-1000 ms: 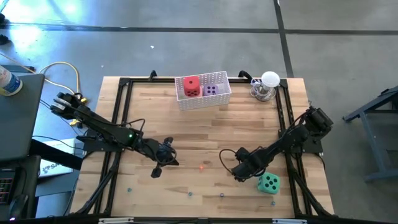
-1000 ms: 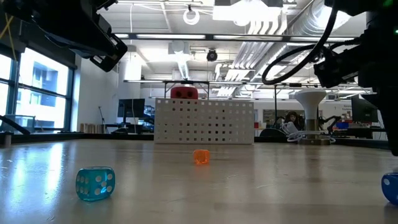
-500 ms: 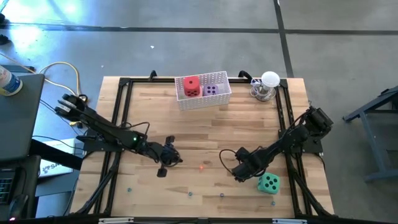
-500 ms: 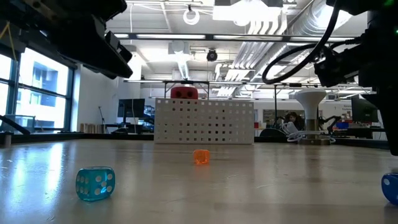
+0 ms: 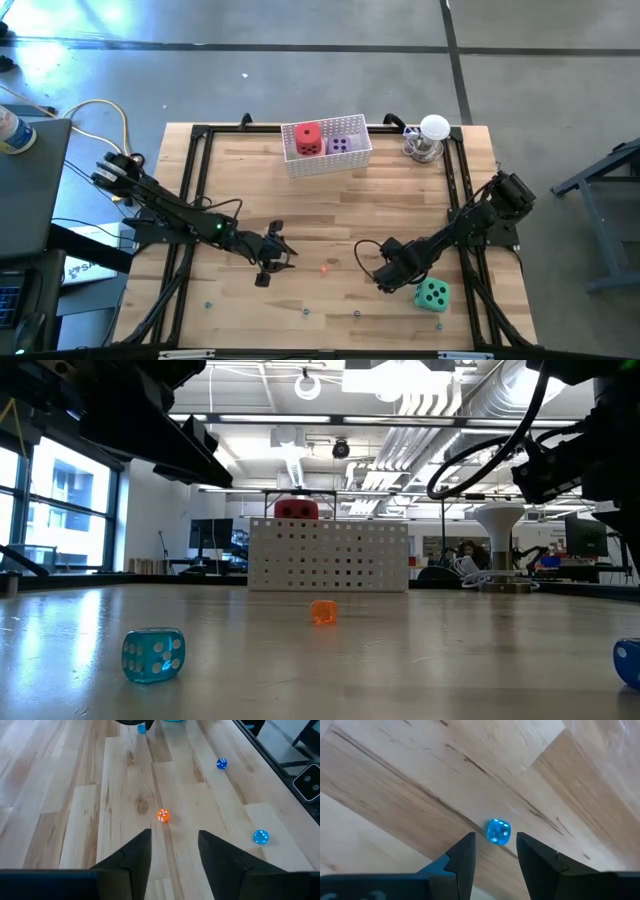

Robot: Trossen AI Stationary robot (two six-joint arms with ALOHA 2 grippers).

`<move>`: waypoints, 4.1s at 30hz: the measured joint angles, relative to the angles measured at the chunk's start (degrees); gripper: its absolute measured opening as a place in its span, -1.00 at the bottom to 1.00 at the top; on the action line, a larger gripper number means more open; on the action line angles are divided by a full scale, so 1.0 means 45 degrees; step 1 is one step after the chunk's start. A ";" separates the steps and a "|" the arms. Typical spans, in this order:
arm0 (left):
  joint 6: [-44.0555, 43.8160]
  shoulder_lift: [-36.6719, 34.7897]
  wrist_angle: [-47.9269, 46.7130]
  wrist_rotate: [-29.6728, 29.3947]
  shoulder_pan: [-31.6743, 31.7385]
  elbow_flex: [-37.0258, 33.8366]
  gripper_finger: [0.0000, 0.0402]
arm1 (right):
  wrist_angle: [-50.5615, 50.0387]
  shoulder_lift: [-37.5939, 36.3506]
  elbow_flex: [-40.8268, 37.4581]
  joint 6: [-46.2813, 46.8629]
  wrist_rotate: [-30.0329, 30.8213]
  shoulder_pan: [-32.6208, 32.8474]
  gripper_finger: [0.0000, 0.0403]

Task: Pick & Place Dice
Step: Put the top light blue dice into the white bin

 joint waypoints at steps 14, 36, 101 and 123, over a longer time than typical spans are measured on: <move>-0.0364 0.0000 -0.0052 0.0016 0.0000 -0.0005 -0.18 | 0.0087 0.0000 0.0000 -0.0030 0.0389 0.0098 -0.33; -0.0427 0.0000 -0.0039 0.0170 0.0000 -0.0010 -0.18 | 0.0686 -0.0002 -0.0629 -0.0146 0.0006 0.0162 -0.33; -0.1172 0.0005 0.0182 0.0348 -0.0473 -0.0015 -0.18 | -0.0349 0.0015 0.5683 -1.5092 0.6540 -1.0718 -0.81; -0.2623 0.0357 0.0312 0.0313 -0.0954 -0.0015 -0.18 | 0.2876 -0.0005 0.4648 -1.6588 0.2946 -1.2851 -0.59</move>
